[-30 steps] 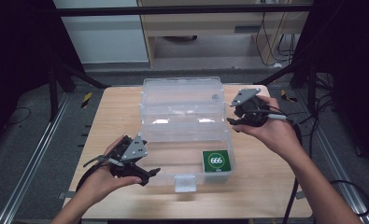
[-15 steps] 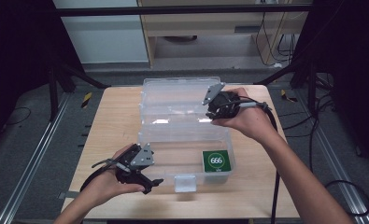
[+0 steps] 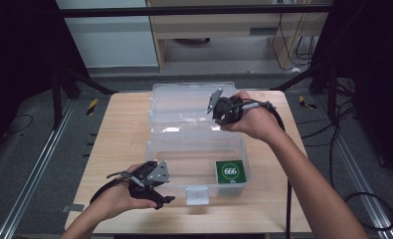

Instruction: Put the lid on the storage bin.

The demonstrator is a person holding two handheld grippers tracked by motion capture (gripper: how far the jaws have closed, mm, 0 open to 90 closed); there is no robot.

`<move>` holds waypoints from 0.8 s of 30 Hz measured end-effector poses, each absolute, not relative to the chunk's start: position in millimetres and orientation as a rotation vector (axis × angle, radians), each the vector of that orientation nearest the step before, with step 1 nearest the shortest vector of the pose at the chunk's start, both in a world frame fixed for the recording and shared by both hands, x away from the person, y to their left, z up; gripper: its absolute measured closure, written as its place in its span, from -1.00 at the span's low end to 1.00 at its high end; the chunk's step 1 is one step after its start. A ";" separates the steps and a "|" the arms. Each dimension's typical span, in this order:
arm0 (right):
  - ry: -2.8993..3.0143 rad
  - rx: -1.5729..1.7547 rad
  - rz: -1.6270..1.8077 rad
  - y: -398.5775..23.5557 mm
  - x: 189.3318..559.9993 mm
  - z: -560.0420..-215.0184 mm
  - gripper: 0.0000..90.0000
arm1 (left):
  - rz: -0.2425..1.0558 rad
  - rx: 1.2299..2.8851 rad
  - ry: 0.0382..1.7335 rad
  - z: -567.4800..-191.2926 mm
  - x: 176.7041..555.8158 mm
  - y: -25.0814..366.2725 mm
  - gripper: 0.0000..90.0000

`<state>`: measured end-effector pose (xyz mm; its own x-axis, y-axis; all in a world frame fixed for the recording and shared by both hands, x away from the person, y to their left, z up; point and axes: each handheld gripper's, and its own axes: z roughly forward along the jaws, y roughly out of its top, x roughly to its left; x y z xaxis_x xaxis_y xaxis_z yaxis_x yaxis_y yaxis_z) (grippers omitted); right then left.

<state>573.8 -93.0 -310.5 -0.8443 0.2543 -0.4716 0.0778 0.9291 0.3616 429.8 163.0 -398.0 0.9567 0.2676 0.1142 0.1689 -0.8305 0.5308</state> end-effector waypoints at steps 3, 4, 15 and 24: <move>2.564 0.222 0.447 -92.4 575.5 -311.2 0.44 | 0.237 2.590 0.309 -400.3 430.9 161.7 -0.20; 2.570 0.217 0.442 -92.2 576.0 -311.0 0.46 | 0.233 2.599 0.303 -401.0 430.8 161.0 -0.12; 2.594 0.188 0.427 -90.4 577.8 -312.4 0.65 | 0.232 2.631 0.277 -405.1 433.6 157.8 0.42; 2.596 0.176 0.411 -89.6 579.1 -313.4 0.68 | 0.212 2.618 0.304 -405.9 438.5 163.1 0.71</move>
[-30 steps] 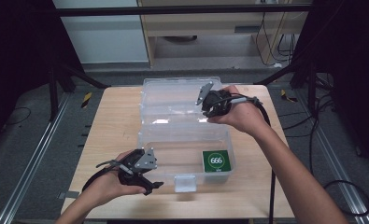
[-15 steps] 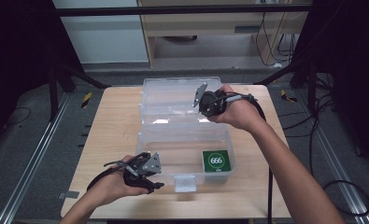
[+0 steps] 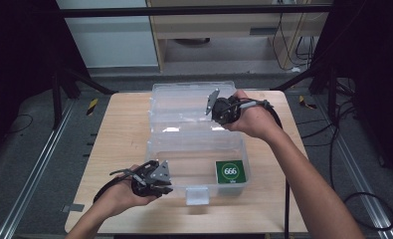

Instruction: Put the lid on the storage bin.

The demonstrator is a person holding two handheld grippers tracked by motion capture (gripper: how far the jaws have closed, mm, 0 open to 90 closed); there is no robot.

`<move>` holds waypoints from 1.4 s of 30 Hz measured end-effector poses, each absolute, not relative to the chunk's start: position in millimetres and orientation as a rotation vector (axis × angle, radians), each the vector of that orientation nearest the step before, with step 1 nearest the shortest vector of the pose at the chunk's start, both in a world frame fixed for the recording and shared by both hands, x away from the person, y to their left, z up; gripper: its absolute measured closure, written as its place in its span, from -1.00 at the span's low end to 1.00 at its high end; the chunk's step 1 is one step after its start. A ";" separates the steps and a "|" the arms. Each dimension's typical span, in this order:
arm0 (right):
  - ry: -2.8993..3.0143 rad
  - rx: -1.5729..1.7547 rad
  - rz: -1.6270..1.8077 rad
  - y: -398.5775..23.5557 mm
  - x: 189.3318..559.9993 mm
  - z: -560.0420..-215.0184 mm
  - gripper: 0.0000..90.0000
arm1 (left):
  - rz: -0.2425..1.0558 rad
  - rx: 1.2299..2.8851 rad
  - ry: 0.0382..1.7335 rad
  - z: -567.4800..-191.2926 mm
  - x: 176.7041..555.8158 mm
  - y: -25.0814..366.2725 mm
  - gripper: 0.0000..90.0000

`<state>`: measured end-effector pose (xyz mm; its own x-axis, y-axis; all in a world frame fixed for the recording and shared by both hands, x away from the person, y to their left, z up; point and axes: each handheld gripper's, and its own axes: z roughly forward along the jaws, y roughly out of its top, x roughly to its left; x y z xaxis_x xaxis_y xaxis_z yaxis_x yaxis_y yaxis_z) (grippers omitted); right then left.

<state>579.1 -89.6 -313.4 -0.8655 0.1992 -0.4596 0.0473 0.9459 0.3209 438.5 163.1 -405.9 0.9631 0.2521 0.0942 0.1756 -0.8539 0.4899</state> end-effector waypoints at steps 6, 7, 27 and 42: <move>2.598 0.160 0.393 -87.9 580.2 -313.0 0.70 | 0.231 2.649 0.271 -404.4 440.5 160.5 0.74; 2.598 0.159 0.390 -87.6 580.8 -312.9 0.70 | 0.231 2.645 0.272 -404.8 441.9 160.5 0.75; 2.608 0.168 0.470 -87.3 577.0 -308.7 0.85 | 0.254 2.608 0.314 -408.2 445.1 160.9 0.74; 2.598 0.142 0.536 -91.9 554.5 -302.1 0.90 | 0.263 2.600 0.325 -410.5 446.1 160.8 0.73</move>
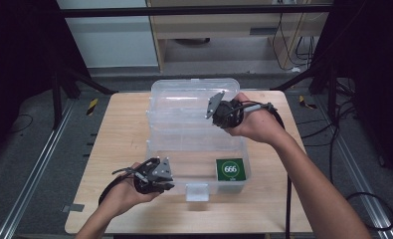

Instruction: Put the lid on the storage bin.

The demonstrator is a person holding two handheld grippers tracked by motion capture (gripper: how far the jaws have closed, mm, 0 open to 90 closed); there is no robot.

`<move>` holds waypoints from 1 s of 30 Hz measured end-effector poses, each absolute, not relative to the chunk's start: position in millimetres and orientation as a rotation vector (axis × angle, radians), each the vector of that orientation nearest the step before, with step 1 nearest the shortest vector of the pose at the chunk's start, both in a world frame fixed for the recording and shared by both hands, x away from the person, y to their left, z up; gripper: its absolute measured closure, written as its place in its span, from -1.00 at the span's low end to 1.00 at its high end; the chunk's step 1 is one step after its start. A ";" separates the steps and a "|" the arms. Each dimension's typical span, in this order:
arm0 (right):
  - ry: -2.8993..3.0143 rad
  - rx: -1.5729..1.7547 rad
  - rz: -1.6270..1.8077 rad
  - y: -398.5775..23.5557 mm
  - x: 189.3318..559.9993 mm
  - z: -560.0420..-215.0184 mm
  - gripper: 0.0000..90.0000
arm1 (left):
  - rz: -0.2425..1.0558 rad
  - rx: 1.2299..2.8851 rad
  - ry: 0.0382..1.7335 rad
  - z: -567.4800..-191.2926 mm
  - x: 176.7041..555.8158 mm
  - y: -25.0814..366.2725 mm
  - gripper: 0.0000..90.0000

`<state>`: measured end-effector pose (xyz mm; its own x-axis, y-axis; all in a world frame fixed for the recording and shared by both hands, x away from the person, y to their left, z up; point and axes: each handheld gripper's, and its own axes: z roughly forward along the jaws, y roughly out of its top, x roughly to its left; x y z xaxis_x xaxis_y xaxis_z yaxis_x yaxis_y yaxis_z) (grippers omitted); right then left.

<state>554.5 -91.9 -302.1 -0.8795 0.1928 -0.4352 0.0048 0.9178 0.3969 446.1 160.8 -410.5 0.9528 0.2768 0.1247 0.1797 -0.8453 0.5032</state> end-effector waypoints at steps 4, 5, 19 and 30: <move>2.591 0.143 0.551 -94.2 549.3 -302.0 0.90 | 0.262 2.593 0.334 -411.6 446.5 161.0 0.72; 2.588 0.142 0.555 -94.6 547.9 -302.1 0.90 | 0.262 2.593 0.335 -411.7 446.5 161.2 0.72; 2.547 0.112 0.598 -95.3 525.5 -302.9 0.91 | 0.250 2.579 0.359 -413.3 445.8 161.3 0.71; 2.518 0.081 0.622 -98.5 503.7 -306.9 0.90 | 0.262 2.582 0.360 -414.9 445.1 159.7 0.70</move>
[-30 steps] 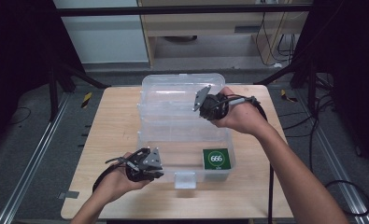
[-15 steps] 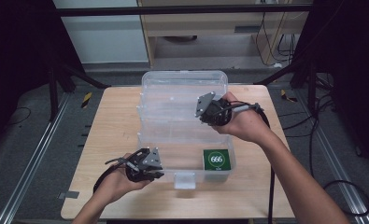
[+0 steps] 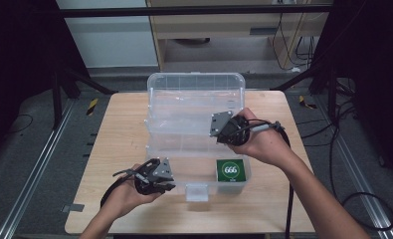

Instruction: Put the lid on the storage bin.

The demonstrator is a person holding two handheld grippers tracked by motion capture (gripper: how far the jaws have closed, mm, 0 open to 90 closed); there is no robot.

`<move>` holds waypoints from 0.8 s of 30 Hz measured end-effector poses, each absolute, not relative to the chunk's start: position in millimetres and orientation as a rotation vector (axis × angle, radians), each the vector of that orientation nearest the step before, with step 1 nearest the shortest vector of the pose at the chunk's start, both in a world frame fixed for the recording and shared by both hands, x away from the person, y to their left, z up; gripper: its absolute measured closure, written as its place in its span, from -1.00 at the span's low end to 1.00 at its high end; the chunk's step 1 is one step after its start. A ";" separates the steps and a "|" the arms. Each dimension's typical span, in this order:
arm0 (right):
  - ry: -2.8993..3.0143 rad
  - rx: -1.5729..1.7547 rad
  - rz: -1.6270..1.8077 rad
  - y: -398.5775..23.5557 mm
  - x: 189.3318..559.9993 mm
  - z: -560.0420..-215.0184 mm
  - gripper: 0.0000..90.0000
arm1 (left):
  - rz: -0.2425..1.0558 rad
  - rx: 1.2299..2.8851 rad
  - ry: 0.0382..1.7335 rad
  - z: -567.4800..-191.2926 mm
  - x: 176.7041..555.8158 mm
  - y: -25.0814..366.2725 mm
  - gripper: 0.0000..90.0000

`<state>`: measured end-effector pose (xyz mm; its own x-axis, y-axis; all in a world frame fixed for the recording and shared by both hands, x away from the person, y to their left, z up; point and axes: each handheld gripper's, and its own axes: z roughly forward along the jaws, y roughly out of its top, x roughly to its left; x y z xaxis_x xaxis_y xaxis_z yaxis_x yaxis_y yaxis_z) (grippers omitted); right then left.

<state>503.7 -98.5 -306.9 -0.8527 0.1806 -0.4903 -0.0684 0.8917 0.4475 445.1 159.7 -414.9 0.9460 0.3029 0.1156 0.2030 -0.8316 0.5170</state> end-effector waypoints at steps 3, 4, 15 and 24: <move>2.507 0.080 0.617 -98.8 498.8 -308.3 0.90 | 0.274 2.580 0.357 -415.7 444.1 158.7 0.70; 2.506 0.085 0.623 -99.1 497.0 -308.9 0.90 | 0.280 2.579 0.358 -416.0 443.7 158.4 0.69; 2.496 0.083 0.665 -104.1 481.6 -315.1 0.89 | 0.292 2.569 0.376 -417.6 440.4 157.9 0.68; 2.485 0.077 0.665 -105.6 475.0 -318.2 0.88 | 0.301 2.557 0.372 -418.8 439.3 159.0 0.67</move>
<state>475.0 -105.6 -318.2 -0.8412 0.1923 -0.5054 -0.0858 0.8753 0.4759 439.3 159.0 -418.8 0.9371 0.3206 0.1377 0.2016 -0.8195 0.5365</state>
